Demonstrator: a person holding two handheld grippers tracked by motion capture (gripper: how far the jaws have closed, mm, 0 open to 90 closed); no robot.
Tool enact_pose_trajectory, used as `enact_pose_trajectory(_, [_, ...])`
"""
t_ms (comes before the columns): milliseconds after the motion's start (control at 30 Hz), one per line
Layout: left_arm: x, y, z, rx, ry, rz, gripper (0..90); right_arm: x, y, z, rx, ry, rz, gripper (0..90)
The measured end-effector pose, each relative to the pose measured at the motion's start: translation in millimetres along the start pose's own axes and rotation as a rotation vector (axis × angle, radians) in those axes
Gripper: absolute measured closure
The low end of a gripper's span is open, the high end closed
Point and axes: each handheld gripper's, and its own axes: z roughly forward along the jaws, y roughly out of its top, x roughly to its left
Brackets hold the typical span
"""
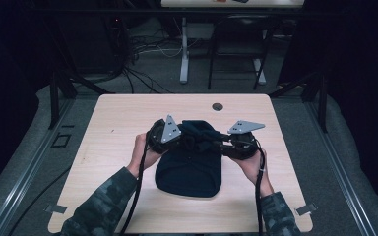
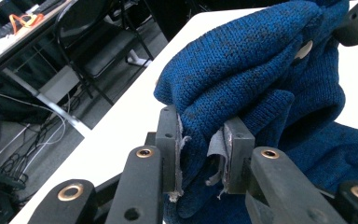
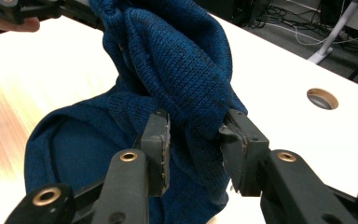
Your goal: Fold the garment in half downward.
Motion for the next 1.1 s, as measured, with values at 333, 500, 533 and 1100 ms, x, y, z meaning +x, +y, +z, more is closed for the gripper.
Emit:
enact_pose_trajectory(333, [1.6,-9.5,-0.4,0.010,-0.027,-0.030,70.7,5.9,-5.6,3.6,0.006,0.021,-0.023,71.8])
enact_pose_trajectory(500, [-0.5,-18.9,-1.2,0.029,-0.058,-0.041,69.5,9.0,-10.6,8.3,0.030,0.043,-0.038,72.2])
enact_pose_trajectory(533, [-0.8,-20.3,-1.8,0.031,-0.064,-0.044,69.3,9.8,-11.5,9.1,0.030,0.045,-0.038,72.2])
enact_pose_trajectory(1100, [-16.5,-52.7,-12.6,0.069,-0.154,-0.091,67.7,27.3,-26.4,14.4,0.088,0.079,-0.069,71.6])
